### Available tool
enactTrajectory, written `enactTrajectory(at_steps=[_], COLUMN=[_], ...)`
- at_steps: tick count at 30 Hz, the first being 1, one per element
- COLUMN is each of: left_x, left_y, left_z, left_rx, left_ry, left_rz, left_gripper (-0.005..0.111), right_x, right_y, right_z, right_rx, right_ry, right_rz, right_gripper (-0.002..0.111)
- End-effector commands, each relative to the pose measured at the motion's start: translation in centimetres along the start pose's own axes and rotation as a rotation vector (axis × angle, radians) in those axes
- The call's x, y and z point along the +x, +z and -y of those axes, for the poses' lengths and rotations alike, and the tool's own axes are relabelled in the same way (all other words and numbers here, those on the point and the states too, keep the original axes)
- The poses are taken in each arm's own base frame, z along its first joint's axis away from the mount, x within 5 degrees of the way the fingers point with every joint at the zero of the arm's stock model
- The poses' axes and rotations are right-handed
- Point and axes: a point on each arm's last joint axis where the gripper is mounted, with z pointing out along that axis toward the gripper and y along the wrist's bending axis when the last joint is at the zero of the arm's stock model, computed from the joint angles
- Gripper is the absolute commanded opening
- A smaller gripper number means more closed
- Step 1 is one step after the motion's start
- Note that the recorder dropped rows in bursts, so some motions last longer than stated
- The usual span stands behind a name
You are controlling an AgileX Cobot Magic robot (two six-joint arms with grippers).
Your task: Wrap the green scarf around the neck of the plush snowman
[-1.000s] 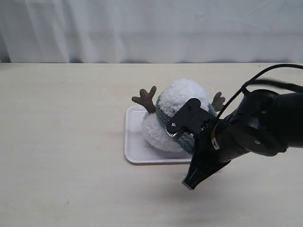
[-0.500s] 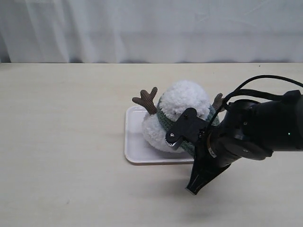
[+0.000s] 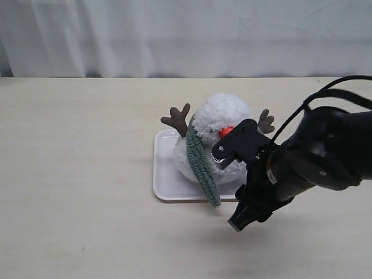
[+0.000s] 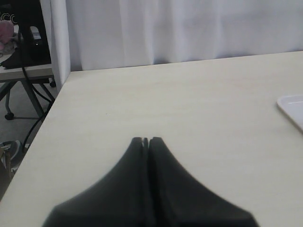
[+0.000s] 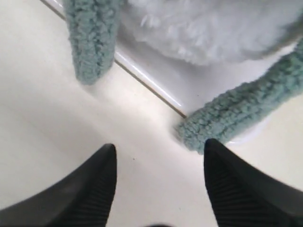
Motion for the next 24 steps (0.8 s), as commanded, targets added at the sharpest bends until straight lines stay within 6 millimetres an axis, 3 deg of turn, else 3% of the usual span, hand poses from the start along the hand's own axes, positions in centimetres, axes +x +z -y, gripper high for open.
enactTrajectory(at_steps=[1,11,24], left_x=[0.0,0.0,0.0], left_y=[0.0,0.0,0.0], left_z=[0.0,0.0,0.0], left_rx=[-0.002,-0.002,-0.002], left_ry=[-0.004,-0.004,-0.004], left_rz=[0.01,0.01,0.01], left_gripper=[0.0,0.0,0.0], right_x=[0.6,4.1,9.7], right_y=[-3.4,-11.5,-20.7], right_z=[0.7,1.9,3.0], right_rx=[0.004,-0.013,-0.032], right_ry=[0.06,0.159,0.263], right_rz=[0.035,0.12,0.54], right_gripper=[0.057,0.057,0.057])
